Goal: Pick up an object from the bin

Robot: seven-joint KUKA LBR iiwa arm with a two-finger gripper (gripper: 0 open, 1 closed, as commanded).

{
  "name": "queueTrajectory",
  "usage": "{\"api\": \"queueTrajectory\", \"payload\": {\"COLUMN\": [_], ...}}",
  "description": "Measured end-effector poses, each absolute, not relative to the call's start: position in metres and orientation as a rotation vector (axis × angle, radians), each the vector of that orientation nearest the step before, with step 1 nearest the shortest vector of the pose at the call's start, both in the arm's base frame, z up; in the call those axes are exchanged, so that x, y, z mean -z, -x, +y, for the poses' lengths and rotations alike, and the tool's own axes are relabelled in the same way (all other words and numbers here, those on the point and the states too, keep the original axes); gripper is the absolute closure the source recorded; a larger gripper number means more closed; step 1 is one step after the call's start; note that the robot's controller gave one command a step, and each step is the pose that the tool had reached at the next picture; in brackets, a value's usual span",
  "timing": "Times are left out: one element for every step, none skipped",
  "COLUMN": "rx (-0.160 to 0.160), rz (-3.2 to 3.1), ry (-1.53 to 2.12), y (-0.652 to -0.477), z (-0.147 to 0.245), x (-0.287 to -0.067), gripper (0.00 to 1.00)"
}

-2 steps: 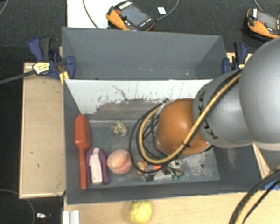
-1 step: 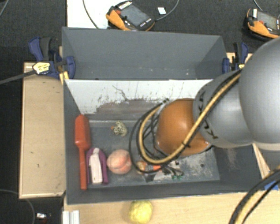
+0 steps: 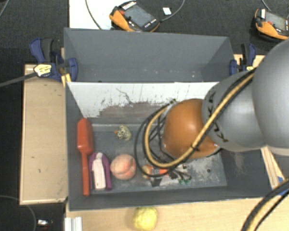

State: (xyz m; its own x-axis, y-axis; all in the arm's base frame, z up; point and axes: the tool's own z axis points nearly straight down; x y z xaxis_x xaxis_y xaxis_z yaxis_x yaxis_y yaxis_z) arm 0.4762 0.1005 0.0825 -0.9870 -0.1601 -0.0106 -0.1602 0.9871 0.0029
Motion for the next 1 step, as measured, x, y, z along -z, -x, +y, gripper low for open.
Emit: {"api": "queueTrajectory", "payload": {"rx": [-0.006], "rz": [3.121], "ry": [0.25], "y": [-0.4761], "z": [0.1004], "x": [-0.1018], "gripper": [1.0]}}
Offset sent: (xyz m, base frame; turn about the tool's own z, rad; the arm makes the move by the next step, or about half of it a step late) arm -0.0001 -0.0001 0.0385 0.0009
